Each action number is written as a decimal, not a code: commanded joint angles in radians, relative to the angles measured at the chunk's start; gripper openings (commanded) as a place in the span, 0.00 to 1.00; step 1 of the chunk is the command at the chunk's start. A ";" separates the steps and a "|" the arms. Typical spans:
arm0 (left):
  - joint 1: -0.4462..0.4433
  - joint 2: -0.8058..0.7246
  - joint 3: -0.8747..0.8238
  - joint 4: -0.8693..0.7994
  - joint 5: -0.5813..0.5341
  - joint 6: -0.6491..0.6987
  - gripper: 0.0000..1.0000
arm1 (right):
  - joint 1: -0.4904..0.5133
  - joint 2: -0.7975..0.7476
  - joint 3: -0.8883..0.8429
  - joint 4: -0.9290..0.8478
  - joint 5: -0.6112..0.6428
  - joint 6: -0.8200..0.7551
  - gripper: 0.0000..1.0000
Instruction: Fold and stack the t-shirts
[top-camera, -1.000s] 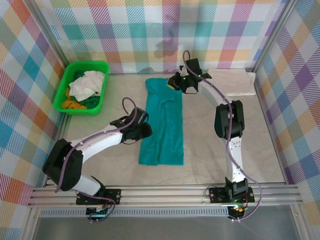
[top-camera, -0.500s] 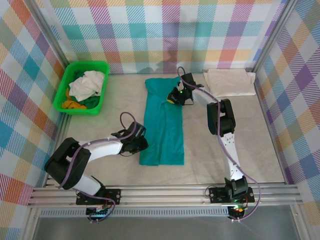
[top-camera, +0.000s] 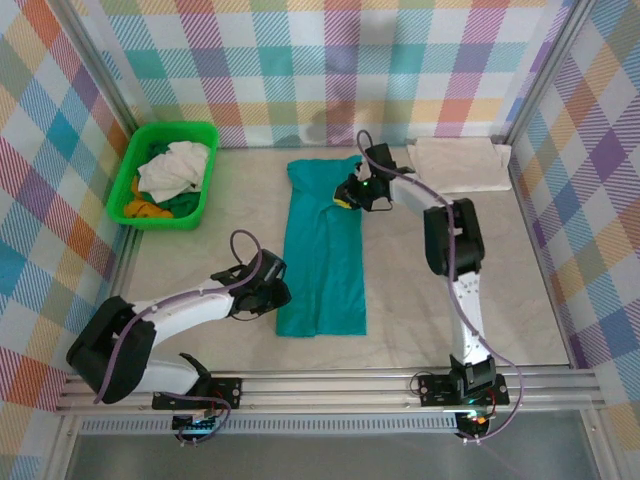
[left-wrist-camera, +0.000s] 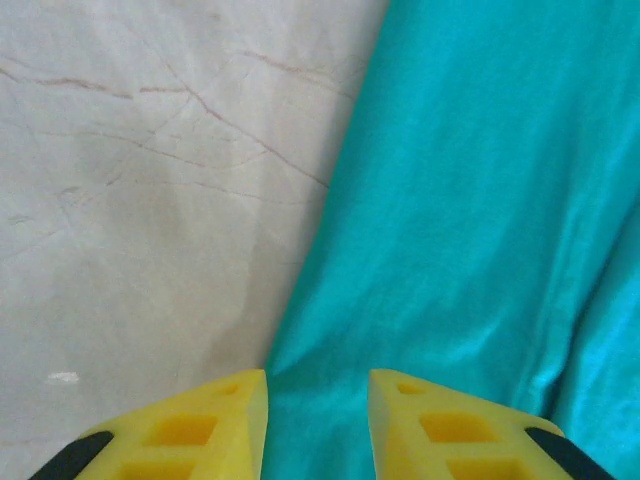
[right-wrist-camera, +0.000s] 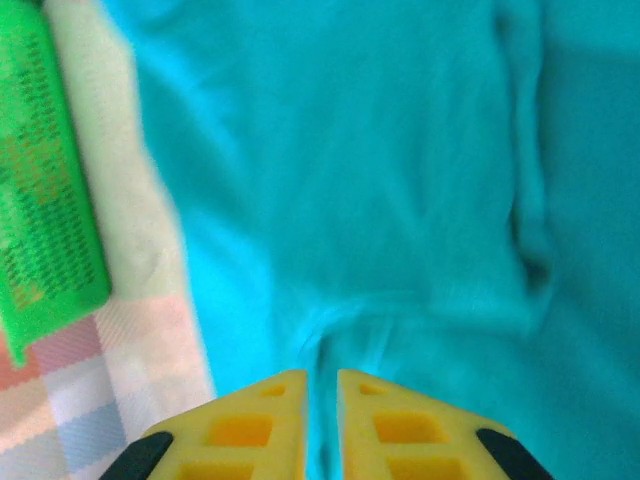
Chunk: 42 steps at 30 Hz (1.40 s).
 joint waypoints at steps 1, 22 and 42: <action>0.019 -0.096 0.023 -0.081 0.023 0.031 0.33 | 0.004 -0.290 -0.180 0.080 -0.023 -0.044 0.20; 0.026 -0.346 -0.271 0.064 0.307 -0.022 0.39 | 0.189 -0.977 -1.224 -0.014 -0.112 0.016 0.27; 0.024 -0.228 -0.275 0.115 0.293 -0.022 0.29 | 0.208 -0.900 -1.312 0.160 -0.084 0.073 0.28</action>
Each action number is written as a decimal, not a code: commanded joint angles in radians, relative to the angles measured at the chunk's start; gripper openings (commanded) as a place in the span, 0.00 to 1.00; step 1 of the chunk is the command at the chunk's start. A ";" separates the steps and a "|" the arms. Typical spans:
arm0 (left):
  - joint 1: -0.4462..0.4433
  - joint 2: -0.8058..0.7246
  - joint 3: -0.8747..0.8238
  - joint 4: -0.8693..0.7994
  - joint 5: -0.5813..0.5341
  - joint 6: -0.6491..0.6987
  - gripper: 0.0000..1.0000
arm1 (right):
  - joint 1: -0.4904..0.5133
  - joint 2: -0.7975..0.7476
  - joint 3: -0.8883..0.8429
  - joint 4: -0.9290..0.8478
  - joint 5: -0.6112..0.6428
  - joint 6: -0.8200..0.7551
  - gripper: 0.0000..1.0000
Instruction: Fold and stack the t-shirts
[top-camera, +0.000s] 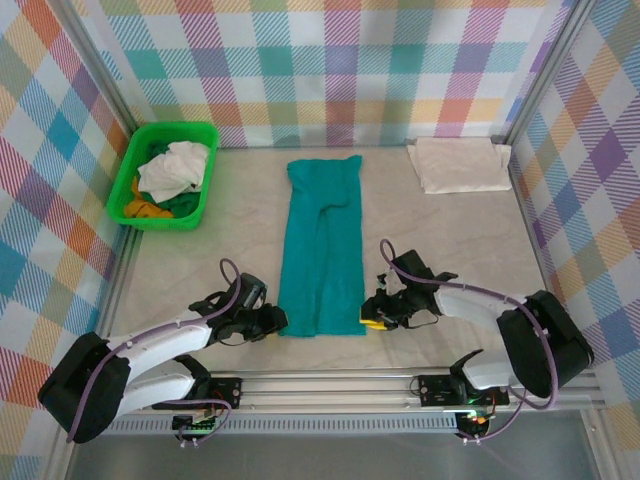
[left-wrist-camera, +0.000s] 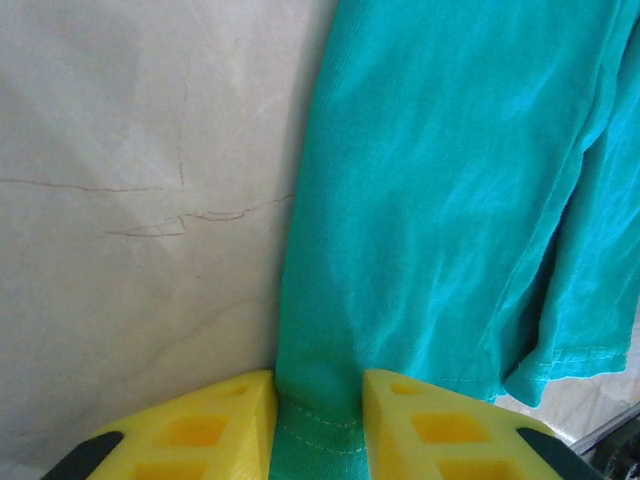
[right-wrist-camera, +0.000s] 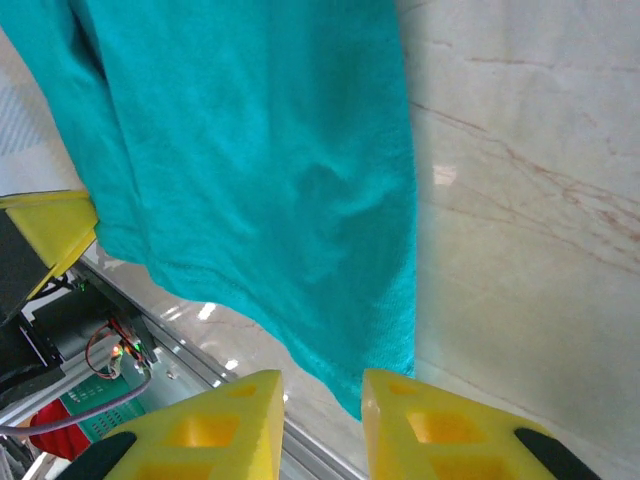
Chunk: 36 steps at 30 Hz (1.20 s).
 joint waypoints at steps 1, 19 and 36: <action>0.005 -0.004 0.008 -0.014 -0.005 0.001 0.25 | 0.010 0.013 -0.019 0.042 -0.008 0.021 0.28; 0.005 0.019 0.027 0.012 -0.011 0.013 0.00 | 0.061 0.032 -0.032 0.045 0.012 0.066 0.35; 0.005 -0.019 0.036 -0.025 -0.034 0.014 0.00 | 0.082 0.043 0.003 -0.025 0.100 0.111 0.40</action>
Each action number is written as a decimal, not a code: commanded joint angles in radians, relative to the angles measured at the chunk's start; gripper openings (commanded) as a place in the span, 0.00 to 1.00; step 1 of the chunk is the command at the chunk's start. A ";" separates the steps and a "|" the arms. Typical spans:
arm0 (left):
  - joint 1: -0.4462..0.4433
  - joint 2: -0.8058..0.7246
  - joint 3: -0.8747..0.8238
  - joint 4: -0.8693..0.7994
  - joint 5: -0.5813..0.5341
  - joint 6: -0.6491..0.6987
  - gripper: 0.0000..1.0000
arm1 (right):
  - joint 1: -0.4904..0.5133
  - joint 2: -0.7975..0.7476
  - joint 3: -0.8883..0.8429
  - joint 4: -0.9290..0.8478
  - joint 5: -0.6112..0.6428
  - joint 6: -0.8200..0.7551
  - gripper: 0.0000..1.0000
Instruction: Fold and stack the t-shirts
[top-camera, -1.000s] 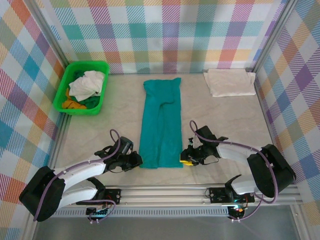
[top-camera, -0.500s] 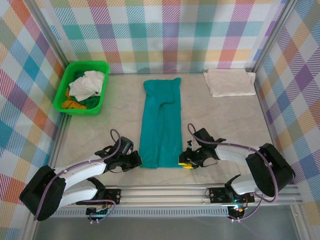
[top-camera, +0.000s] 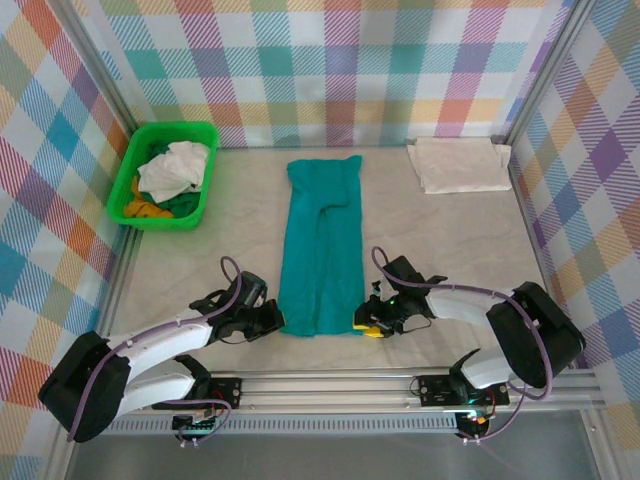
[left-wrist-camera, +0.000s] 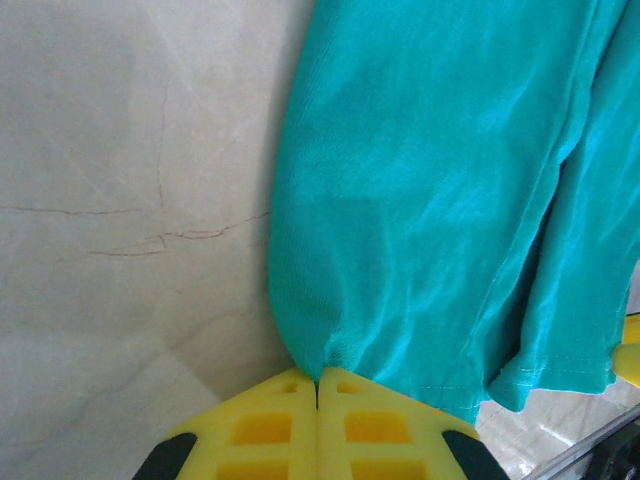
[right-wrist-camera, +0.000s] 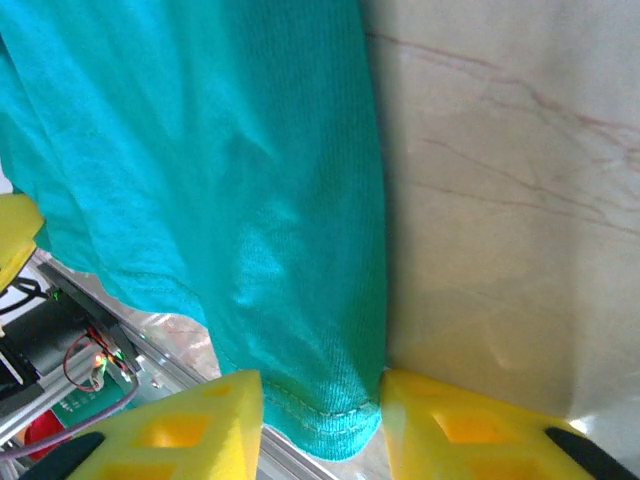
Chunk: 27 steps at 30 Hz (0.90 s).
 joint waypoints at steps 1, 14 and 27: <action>0.004 -0.026 0.018 -0.025 -0.027 0.007 0.00 | 0.005 -0.010 0.010 -0.064 0.060 0.016 0.40; 0.005 -0.071 0.038 -0.126 -0.085 -0.013 0.00 | 0.010 0.013 0.085 -0.096 0.040 -0.028 0.03; -0.026 -0.122 -0.012 -0.243 0.049 0.020 0.00 | 0.072 -0.115 -0.036 -0.107 -0.004 -0.032 0.00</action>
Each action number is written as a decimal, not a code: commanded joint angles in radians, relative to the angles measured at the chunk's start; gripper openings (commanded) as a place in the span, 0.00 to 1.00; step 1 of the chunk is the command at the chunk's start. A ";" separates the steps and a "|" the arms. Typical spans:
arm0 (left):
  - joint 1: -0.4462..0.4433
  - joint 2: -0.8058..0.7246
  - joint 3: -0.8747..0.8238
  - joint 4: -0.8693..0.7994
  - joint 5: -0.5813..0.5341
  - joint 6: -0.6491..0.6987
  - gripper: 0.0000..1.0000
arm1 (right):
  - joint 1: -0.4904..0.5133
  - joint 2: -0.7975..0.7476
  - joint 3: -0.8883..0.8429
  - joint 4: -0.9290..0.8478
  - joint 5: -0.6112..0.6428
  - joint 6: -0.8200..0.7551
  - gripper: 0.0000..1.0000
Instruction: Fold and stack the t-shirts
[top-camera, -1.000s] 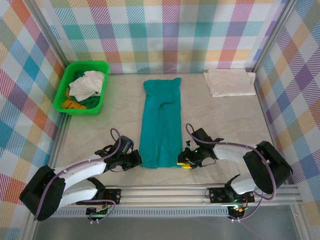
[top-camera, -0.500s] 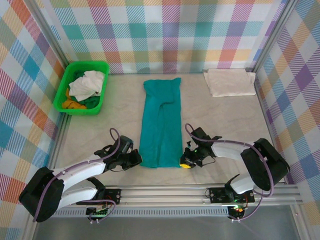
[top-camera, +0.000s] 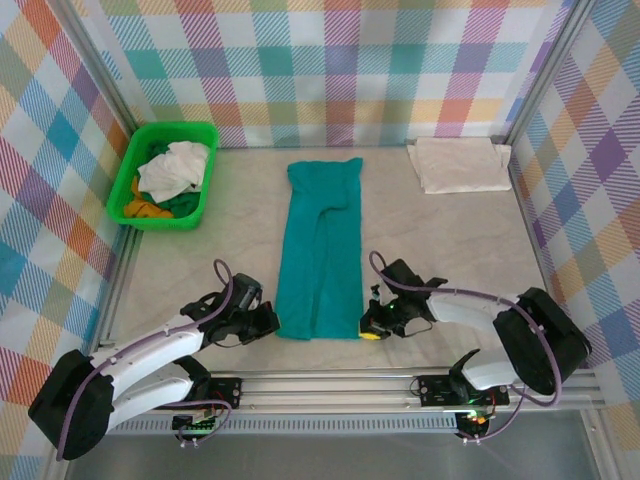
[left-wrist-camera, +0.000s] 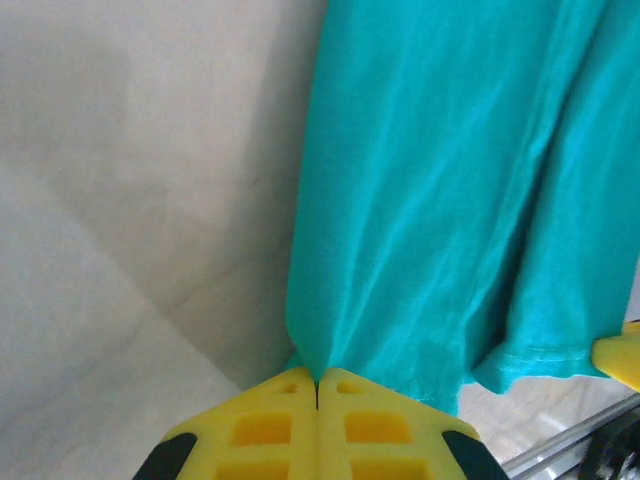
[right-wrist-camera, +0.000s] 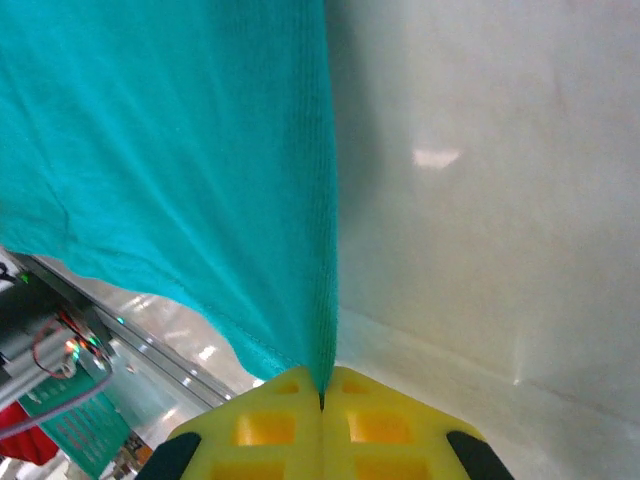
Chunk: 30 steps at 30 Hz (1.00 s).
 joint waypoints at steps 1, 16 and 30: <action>-0.029 -0.021 -0.004 -0.116 0.059 0.017 0.00 | 0.028 -0.086 -0.024 -0.052 -0.027 -0.007 0.00; 0.101 0.260 0.487 -0.209 -0.008 0.124 0.00 | -0.128 0.059 0.419 -0.231 0.047 -0.149 0.00; 0.254 0.621 0.801 -0.276 -0.117 0.366 0.00 | -0.291 0.353 0.702 -0.264 0.094 -0.269 0.00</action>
